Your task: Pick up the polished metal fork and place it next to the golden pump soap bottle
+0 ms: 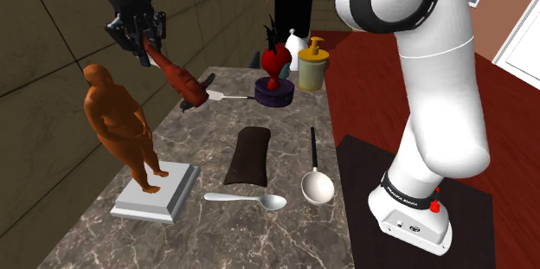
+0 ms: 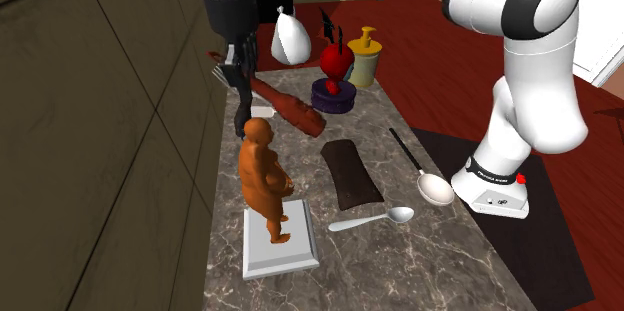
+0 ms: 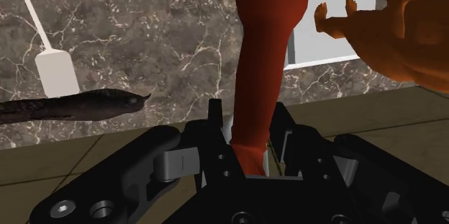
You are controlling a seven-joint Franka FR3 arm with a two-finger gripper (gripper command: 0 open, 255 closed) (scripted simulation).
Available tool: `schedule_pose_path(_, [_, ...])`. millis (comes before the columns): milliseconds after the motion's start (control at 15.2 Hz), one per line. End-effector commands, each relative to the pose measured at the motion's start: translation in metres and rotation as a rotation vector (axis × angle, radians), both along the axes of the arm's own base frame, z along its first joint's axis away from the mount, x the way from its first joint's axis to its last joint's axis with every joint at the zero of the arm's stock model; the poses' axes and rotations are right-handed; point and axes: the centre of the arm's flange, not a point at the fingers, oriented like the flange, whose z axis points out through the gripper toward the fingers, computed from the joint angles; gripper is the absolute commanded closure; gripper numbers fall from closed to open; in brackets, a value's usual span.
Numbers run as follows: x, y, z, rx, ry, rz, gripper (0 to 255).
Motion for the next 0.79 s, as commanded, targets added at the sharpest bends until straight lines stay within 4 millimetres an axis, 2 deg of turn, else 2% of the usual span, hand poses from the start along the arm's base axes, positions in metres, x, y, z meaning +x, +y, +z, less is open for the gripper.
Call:
schedule_pose_path(0, [-0.013,-0.019,0.001,0.0,-0.001,-0.001,255])
schedule_pose_path(726, [-0.089,-0.143,0.001,0.0,-0.001,-0.001,255])
